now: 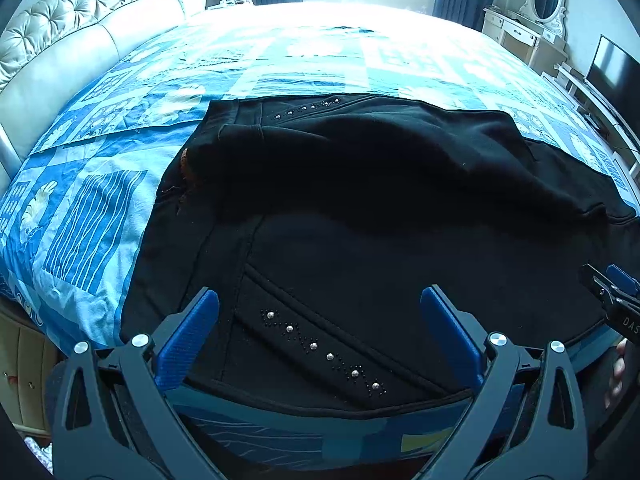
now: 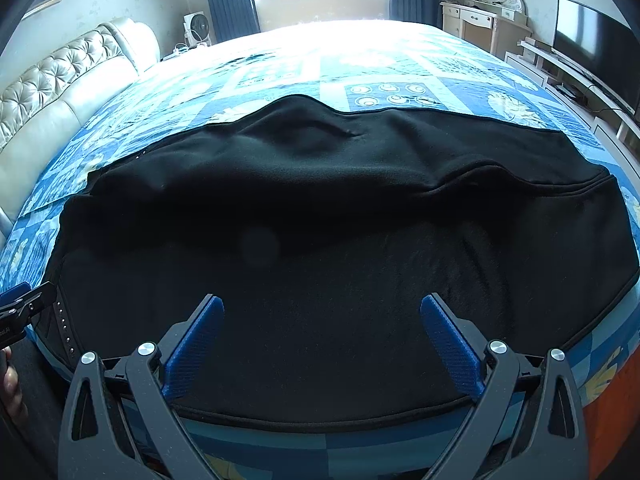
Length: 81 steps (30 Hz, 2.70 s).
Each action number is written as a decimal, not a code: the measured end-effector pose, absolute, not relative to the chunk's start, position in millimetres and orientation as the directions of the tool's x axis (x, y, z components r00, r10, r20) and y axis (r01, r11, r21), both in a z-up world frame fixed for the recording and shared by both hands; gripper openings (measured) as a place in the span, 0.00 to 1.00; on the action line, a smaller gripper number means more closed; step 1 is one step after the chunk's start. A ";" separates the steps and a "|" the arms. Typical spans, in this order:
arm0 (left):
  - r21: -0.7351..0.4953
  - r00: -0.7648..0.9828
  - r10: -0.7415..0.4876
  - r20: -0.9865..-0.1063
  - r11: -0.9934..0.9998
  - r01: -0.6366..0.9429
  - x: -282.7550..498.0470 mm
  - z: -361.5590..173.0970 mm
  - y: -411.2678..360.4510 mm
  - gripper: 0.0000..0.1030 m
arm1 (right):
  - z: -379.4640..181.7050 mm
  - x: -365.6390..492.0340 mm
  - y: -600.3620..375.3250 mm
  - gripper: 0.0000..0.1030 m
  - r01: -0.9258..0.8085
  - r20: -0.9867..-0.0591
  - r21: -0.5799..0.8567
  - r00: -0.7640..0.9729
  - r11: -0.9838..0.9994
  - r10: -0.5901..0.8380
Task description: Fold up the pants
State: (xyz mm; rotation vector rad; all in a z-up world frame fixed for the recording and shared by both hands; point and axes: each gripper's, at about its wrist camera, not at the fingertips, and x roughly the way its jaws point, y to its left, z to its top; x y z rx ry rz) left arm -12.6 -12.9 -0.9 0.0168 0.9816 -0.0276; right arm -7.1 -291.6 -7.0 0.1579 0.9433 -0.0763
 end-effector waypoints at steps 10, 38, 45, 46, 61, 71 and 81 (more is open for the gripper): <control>0.002 0.551 -0.019 -0.834 0.999 0.037 -13.7 -2.4 -15.0 0.98 | -10.0 -8.3 -291.2 0.95 0.131 -0.814 0.102 0.581 0.986 0.007; -0.010 0.552 -0.028 -0.833 0.999 0.036 -14.5 -2.4 -16.3 0.98 | 3.3 -5.7 -335.8 0.95 0.201 -0.804 0.228 0.590 0.953 0.069; -0.010 0.549 -0.028 -0.836 0.999 0.035 -12.8 -4.5 -14.1 0.98 | 22.8 -23.8 -437.6 0.95 0.353 -0.750 0.364 0.659 0.862 0.047; -0.007 0.551 -0.025 -0.834 0.999 0.035 -12.6 -4.2 -13.6 0.98 | 26.2 -31.3 -459.9 0.95 0.383 -0.732 0.397 0.681 0.834 0.036; 0.027 0.529 0.012 -0.848 0.999 0.020 -6.7 -14.3 -18.9 0.98 | -65.4 -123.0 -656.1 0.95 0.401 -0.411 0.910 0.906 0.107 0.096; 0.046 0.510 0.030 -0.860 0.999 0.019 -7.0 -16.4 -24.1 0.98 | -72.0 -92.6 -684.8 0.89 0.298 -0.298 0.955 0.955 -0.009 0.010; 0.049 0.493 0.023 -0.870 0.998 0.039 -5.9 -22.8 -35.2 0.98 | -39.2 -101.1 -694.5 0.07 0.453 -0.439 0.875 0.891 0.171 -0.115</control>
